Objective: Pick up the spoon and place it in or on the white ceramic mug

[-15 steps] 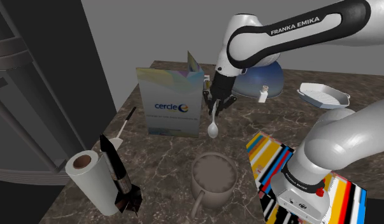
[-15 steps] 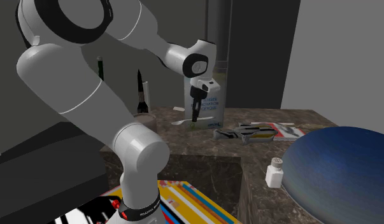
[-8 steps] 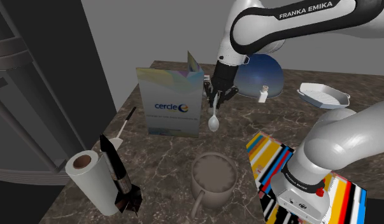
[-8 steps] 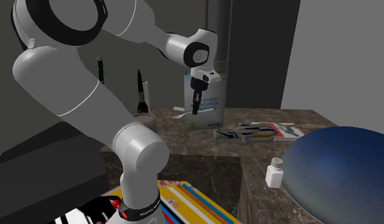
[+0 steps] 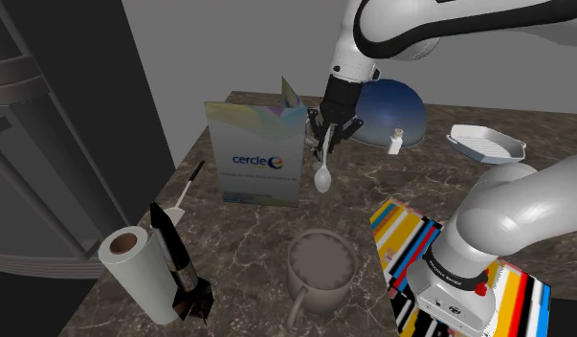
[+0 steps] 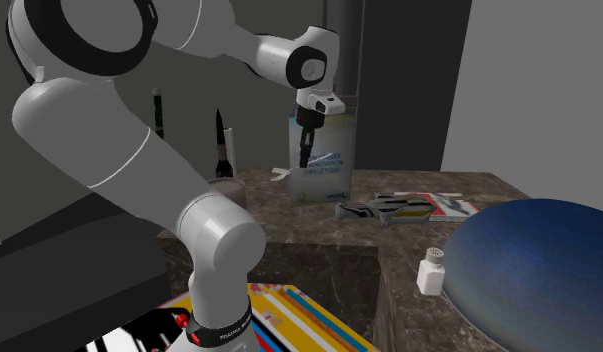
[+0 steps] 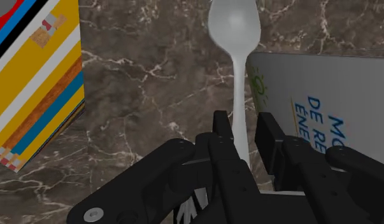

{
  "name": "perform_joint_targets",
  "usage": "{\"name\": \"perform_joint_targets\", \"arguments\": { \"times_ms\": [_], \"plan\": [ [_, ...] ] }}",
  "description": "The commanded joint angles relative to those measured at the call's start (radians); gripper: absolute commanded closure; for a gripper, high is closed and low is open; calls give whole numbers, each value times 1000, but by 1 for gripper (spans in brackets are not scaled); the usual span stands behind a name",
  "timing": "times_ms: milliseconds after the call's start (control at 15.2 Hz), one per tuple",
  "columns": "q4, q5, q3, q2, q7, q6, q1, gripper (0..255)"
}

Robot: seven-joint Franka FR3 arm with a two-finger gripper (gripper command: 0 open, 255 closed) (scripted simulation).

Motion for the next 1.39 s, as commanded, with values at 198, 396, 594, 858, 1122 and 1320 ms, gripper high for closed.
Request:
{"name": "perform_joint_targets", "arguments": {
  "times_ms": [198, 396, 594, 858, 1122, 1320],
  "plan": [
    [-38, 59, 76, -90, 102, -26, 56, 255],
    [-56, 101, 130, -141, 171, -38, 96, 255],
    [-62, 145, 187, -181, 243, -49, 135, 255],
    [-54, 204, 267, -215, 341, -58, 184, 255],
    [-27, 259, 353, -229, 441, -60, 224, 255],
    [-39, 286, 392, -229, 468, -35, 238, 255]
  ]
}}
